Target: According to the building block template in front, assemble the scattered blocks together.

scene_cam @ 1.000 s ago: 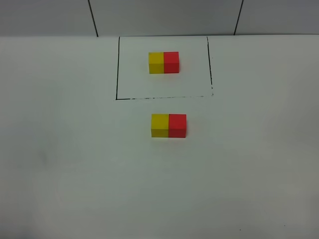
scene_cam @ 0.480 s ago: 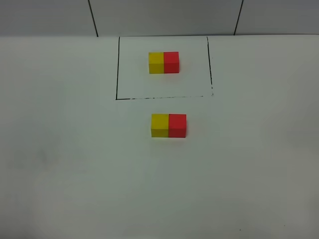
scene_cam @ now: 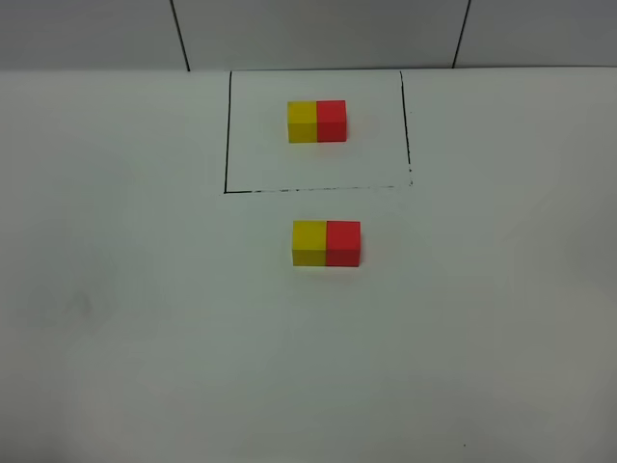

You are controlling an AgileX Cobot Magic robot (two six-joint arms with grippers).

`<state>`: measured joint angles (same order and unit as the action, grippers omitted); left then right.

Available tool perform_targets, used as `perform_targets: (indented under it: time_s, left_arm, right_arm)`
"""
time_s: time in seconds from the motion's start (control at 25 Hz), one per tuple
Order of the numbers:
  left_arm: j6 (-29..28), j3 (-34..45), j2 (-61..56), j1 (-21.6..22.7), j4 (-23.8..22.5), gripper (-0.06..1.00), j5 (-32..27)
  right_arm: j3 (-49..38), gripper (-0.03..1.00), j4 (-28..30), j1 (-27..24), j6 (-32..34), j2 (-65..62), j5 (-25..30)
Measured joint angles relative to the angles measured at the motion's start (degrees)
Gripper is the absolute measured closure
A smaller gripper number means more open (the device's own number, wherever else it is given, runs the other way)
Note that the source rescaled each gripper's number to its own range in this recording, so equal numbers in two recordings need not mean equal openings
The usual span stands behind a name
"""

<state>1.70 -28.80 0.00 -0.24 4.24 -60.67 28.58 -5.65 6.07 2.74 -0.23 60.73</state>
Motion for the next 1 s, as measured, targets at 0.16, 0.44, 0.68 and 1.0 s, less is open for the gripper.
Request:
perform_targets:
  time_s: [0.16, 0.44, 0.68, 1.0]
  left_arm:
    - [0.00, 0.00, 0.00, 0.00, 0.00, 0.27, 0.00]
    - [0.00, 0.00, 0.00, 0.00, 0.00, 0.27, 0.00]
    - [0.00, 0.00, 0.00, 0.00, 0.00, 0.27, 0.00]
    - [0.00, 0.00, 0.00, 0.00, 0.00, 0.27, 0.00]
  right_arm:
    - [0.00, 0.24, 0.00, 0.46, 0.00, 0.00, 0.00]
    - [-0.17, 0.24, 0.00, 0.48, 0.05, 0.00, -0.02]
    - [-0.36, 0.24, 0.18, 0.48, 0.95, 0.00, -0.02]
    - [-0.36, 0.24, 0.18, 0.48, 1.02, 0.00, -0.02]
